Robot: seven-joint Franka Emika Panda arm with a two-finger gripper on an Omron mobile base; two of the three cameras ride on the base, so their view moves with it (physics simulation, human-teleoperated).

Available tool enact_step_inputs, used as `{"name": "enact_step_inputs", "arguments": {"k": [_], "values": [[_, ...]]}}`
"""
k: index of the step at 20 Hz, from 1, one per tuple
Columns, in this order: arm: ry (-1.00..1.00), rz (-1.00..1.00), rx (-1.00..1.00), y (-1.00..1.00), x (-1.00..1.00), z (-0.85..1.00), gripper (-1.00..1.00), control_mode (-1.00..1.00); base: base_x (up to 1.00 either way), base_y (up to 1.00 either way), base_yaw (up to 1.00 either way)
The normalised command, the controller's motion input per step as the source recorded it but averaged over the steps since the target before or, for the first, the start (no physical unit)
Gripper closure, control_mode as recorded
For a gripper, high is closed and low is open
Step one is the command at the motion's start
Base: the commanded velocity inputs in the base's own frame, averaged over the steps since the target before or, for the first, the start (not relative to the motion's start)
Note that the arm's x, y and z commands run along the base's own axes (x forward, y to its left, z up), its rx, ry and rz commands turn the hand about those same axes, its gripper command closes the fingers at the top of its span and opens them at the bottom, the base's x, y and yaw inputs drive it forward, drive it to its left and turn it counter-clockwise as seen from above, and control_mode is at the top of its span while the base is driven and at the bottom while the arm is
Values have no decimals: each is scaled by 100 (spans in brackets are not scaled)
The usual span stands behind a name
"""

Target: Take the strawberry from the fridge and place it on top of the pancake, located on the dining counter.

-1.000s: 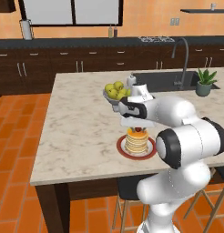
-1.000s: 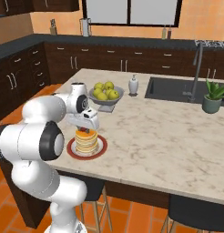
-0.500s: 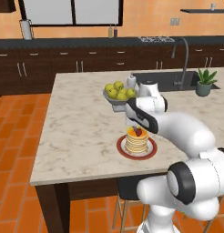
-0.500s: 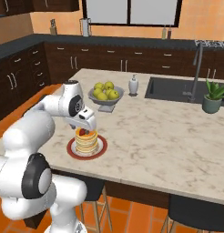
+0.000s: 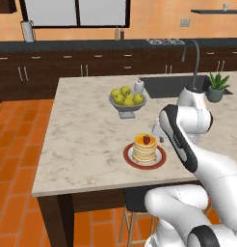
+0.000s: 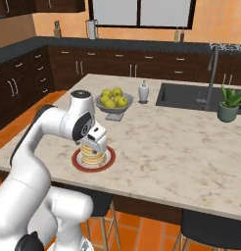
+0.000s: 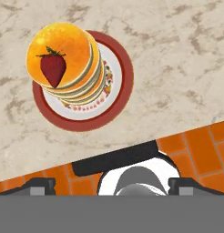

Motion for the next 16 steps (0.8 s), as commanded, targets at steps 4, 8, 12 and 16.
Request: {"name": "enact_step_inputs", "arguments": {"k": [4, 8, 12, 16], "values": [[0, 0, 0, 0, -15, -2, -100, -100, 0, 0, 0], [0, 0, 0, 0, -1, 0, -100, -100, 0, 0, 0], [-18, -1, 0, -8, -68, 0, -100, -100, 0, 0, 0], [-9, 0, 0, -1, -37, 0, -100, -100, 0, 0, 0]]}}
